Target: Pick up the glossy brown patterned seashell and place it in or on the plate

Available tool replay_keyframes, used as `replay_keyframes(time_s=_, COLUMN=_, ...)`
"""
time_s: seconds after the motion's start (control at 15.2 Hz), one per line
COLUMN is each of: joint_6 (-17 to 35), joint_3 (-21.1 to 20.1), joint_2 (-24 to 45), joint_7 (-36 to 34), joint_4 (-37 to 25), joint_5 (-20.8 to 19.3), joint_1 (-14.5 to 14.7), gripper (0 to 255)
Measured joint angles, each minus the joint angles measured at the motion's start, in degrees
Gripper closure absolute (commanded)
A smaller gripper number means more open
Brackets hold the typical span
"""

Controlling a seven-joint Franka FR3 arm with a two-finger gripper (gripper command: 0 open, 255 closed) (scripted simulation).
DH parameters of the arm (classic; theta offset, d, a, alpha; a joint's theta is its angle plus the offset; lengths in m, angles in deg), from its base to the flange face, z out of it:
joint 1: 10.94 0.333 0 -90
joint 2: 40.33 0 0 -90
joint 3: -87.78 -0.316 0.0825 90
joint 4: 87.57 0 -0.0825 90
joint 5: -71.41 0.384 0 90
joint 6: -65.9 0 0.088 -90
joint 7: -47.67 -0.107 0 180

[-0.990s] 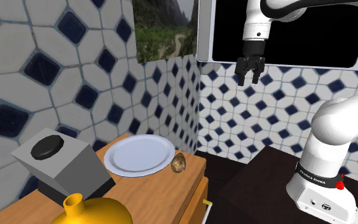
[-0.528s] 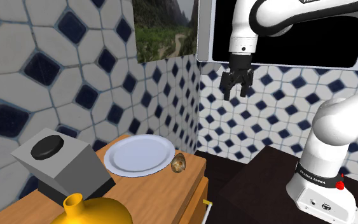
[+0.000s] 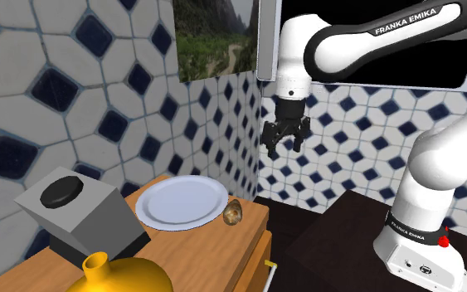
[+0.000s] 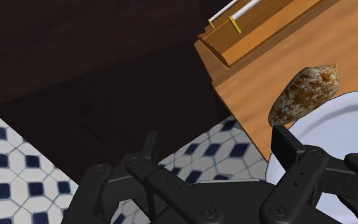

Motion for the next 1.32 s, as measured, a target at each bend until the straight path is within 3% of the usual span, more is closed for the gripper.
replay_keyframes(time_s=0.26, joint_6=6.8, joint_3=-6.6, joint_2=7.4, joint_7=-6.3, joint_4=-1.8, joint_5=0.2, joint_1=-1.0, gripper=0)
replay_keyframes(time_s=0.53, joint_6=13.3, joint_3=-13.9, joint_2=15.5, joint_7=-14.0, joint_4=-4.1, joint_5=-2.1, joint_1=-3.0, gripper=0)
replay_keyframes(time_s=0.73, joint_6=17.5, joint_3=-19.8, joint_2=23.6, joint_7=-21.6, joint_4=-7.7, joint_5=-7.4, joint_1=-6.1, gripper=0)
replay_keyframes(time_s=0.92, joint_6=20.2, joint_3=-24.8, joint_2=32.2, joint_7=-30.8, joint_4=-11.4, joint_5=-15.7, joint_1=-8.7, gripper=0)
replay_keyframes(time_s=1.06, joint_6=21.8, joint_3=-26.1, joint_2=36.6, joint_7=-35.7, joint_4=-12.6, joint_5=-20.8, joint_1=-9.2, gripper=0)
replay_keyframes(time_s=1.32, joint_6=24.5, joint_3=-26.0, joint_2=41.1, joint_7=-40.0, joint_4=-12.4, joint_5=-26.3, joint_1=-9.1, gripper=0)
